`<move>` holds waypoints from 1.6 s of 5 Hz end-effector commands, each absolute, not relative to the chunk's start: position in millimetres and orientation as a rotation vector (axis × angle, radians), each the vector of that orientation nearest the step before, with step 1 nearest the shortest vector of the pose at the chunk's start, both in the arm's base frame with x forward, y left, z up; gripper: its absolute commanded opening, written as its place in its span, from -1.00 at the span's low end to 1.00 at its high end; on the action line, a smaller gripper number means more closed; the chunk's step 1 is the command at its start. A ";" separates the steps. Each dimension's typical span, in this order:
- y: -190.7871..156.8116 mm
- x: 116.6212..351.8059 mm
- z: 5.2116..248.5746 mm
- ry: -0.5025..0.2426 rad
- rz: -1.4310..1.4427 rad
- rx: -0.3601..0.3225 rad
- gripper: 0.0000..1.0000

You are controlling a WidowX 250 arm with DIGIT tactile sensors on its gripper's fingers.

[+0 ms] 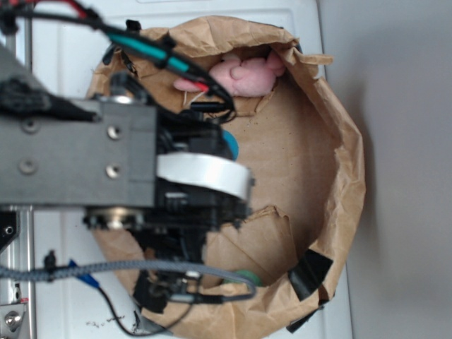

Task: Grab the green ball.

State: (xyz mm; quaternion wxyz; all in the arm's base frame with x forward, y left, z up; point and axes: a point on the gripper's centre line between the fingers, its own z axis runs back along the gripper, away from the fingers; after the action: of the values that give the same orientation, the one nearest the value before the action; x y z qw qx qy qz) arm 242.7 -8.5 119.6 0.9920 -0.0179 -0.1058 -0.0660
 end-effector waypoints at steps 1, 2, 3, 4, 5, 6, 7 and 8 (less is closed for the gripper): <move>-6.1 248.3 136.3 -0.279 -0.129 -0.030 1.00; -6.1 248.3 136.3 -0.279 -0.129 -0.030 1.00; -6.1 248.3 136.3 -0.279 -0.129 -0.030 1.00; -3.9 270.4 116.1 -0.282 -0.278 -0.048 1.00; -5.0 282.9 111.0 -0.318 -0.425 -0.031 1.00; 3.2 292.9 111.8 -0.330 -0.524 -0.036 1.00; 19.4 289.6 117.3 -0.338 -0.560 -0.069 1.00; 40.8 284.8 114.8 -0.348 -0.598 -0.091 1.00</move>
State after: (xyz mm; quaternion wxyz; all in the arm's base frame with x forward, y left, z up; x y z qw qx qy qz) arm 277.2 36.1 97.7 0.9435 -0.0589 -0.1464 -0.2913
